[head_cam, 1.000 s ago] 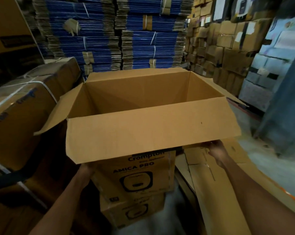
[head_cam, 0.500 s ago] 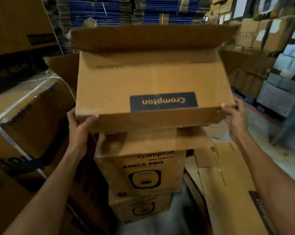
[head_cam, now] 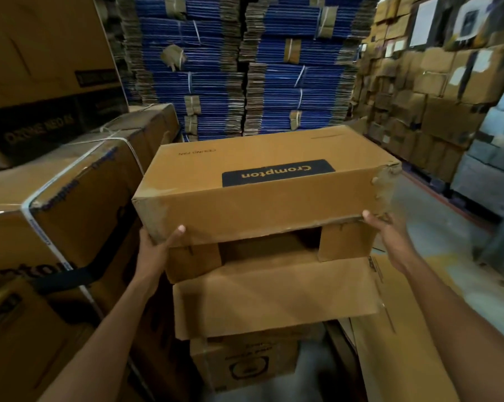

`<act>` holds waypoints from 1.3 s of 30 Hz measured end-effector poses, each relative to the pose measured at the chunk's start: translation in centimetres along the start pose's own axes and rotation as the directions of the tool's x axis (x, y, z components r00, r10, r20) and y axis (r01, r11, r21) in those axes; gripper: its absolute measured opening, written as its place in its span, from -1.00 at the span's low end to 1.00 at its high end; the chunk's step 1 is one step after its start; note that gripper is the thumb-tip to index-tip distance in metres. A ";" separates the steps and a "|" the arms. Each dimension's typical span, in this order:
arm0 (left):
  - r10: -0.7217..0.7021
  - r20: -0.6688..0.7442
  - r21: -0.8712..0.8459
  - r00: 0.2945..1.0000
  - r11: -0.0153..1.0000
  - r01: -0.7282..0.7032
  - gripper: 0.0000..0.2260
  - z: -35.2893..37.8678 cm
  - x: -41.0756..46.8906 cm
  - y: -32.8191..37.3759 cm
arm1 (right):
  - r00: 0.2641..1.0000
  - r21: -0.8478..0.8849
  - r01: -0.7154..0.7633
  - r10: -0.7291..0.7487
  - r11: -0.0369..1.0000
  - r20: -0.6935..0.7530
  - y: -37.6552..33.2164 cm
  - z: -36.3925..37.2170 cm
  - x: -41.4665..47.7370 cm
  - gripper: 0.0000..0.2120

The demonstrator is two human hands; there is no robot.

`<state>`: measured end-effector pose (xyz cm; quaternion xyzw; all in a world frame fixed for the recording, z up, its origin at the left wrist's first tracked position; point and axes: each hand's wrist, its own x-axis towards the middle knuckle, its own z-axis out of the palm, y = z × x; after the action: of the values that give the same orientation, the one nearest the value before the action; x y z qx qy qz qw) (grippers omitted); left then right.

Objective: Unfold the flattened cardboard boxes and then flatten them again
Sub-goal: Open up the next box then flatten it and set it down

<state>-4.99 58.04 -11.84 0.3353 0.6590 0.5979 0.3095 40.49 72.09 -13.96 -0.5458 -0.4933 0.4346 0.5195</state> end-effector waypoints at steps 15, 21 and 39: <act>0.176 -0.053 0.376 0.983 0.915 -0.143 -0.16 0.4 0.8 4.2 | 0.982 -0.102 -0.020 0.000 0.995 -0.190 -4.5 -0.2 0.9 -0.35; 0.167 0.018 0.699 0.986 0.703 -0.132 -0.17 0.0 3.1 10.0 | 0.981 -0.418 0.125 -0.175 0.900 -0.083 -10.8 0.4 2.8 -0.50; 0.094 0.094 0.915 0.991 0.384 -0.123 -0.41 1.3 6.3 11.2 | 0.719 -0.715 0.677 -0.368 0.176 0.590 -11.9 14.9 -0.8 -0.41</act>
<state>-6.83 64.61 -0.90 0.5004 0.8517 0.1499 0.0421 24.62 73.00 -3.33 -0.4589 -0.8698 -0.0412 0.1767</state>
